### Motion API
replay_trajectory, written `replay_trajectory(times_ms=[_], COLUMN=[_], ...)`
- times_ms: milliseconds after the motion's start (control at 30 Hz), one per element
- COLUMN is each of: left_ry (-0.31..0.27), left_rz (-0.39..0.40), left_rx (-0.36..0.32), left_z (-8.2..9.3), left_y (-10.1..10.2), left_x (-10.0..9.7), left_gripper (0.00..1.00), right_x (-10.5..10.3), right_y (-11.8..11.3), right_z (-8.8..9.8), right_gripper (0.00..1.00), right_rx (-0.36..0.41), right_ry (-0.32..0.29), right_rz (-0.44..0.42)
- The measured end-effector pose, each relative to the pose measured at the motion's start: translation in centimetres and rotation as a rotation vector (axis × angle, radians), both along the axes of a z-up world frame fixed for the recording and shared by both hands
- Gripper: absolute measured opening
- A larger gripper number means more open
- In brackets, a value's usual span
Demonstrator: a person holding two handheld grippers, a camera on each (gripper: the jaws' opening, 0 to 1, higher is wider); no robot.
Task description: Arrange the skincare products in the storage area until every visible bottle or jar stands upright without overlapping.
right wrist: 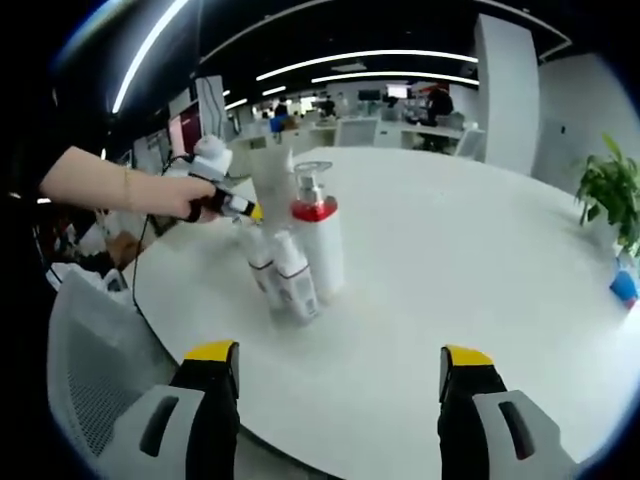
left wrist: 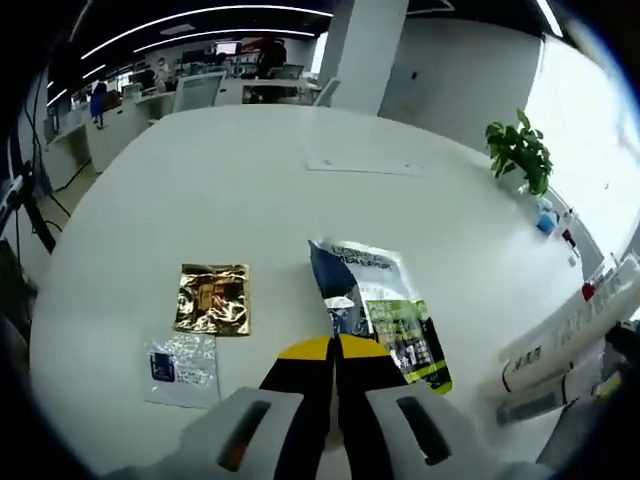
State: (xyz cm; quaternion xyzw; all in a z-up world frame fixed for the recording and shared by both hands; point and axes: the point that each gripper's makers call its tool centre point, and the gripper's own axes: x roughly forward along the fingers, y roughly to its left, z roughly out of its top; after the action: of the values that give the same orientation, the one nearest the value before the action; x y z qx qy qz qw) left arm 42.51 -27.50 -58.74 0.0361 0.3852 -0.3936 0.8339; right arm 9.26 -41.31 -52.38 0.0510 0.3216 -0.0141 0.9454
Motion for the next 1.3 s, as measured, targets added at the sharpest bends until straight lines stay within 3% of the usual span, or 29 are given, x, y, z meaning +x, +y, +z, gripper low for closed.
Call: replay_trajectory(times_ms=[33,267,433,633,933,1067,1133,1300], left_ry=[0.008,0.077,0.09,0.152,0.182,0.198,0.202,0.181], left_rz=[-0.001,0.034,0.035,0.088,0.092,0.076,0.047,0.015], left_rx=[-0.02,-0.153,-0.179,-0.27,-0.372,-0.434,-0.463,-0.493], left_z=[1.3,4.3,4.5,5.5,8.5,10.7,11.7,13.8], left_y=[0.2,2.2,4.1,5.9,7.1,6.9,6.7,7.2], left_x=[-1.1,-2.1,-2.0,-3.9,-6.5,-8.2,-8.8,-9.1], left_gripper=[0.02,0.02,0.02,0.02,0.02,0.02,0.02,0.02], right_x=[0.0,0.0,0.0,-0.1,0.9,1.6,2.3,3.6], right_y=[0.1,0.5,1.8,3.3,7.5,10.6,12.3,14.6], right_z=[0.0,0.3,0.0,0.5,4.1,4.5,4.8,5.3], right_gripper=[0.86,0.85,0.87,0.86,0.8,0.79,0.79,0.8], right_rx=[-0.001,-0.008,-0.08,-0.103,0.041,0.09,0.168,0.244], right_ry=[-0.001,-0.011,0.024,0.028,-0.086,-0.096,-0.125,-0.152], right_rz=[0.002,0.023,0.123,0.188,0.265,0.357,0.389,0.425])
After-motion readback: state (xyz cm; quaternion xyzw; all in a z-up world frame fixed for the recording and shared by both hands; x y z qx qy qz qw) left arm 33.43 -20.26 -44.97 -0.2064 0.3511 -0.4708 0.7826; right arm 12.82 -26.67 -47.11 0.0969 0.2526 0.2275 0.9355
